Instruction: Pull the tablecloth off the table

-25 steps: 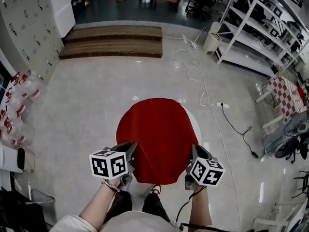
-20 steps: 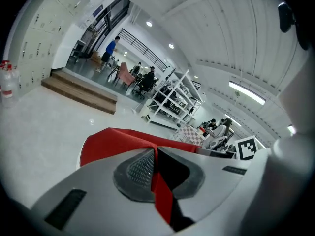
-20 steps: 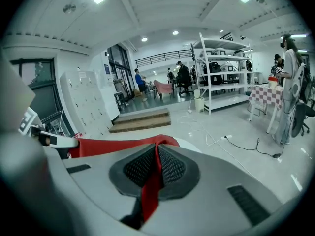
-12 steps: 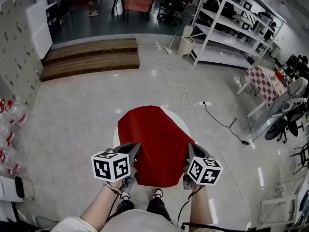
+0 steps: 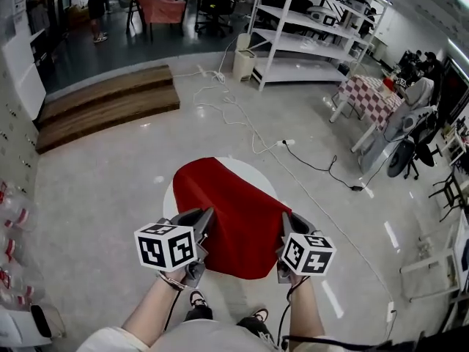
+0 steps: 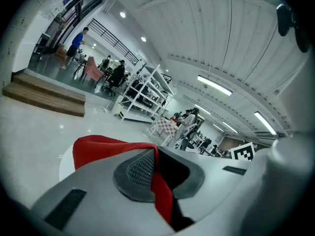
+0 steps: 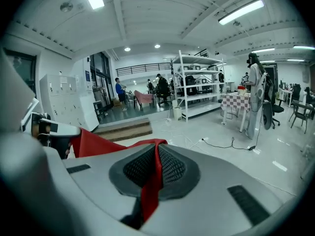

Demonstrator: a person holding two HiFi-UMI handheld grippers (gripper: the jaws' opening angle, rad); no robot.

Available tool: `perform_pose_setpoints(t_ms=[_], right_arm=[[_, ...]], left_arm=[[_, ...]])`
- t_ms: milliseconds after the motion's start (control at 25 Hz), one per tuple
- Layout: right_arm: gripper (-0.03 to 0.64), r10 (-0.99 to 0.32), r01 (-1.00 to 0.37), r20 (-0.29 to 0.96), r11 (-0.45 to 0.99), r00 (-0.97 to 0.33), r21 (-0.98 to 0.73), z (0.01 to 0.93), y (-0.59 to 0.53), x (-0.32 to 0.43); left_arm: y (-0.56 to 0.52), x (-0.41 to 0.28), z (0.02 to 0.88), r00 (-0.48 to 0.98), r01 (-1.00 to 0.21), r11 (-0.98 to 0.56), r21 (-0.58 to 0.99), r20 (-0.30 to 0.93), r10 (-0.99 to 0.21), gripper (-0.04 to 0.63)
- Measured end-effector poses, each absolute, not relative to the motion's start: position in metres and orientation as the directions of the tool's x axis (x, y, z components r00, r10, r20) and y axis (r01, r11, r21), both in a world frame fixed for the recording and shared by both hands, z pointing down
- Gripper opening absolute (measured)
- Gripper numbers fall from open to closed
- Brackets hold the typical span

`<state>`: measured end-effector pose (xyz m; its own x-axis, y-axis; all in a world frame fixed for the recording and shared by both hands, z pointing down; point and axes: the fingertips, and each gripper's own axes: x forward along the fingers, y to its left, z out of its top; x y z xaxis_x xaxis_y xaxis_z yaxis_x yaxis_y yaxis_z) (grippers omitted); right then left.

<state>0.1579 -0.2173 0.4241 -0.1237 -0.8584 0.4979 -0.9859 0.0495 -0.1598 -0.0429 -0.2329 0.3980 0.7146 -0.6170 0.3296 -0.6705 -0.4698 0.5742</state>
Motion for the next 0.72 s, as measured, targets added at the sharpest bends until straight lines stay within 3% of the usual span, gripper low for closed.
perform_pose_setpoints(t_ms=[720], right_arm=[[0.034, -0.911, -0.983, 0.411, -0.040, -0.038, -0.179, 0.392, -0.123, 0.268]], left_arm=[[-0.159, 0.067, 0.378, 0.754, -0.638, -0.546, 0.543, 0.300, -0.584, 0.025]])
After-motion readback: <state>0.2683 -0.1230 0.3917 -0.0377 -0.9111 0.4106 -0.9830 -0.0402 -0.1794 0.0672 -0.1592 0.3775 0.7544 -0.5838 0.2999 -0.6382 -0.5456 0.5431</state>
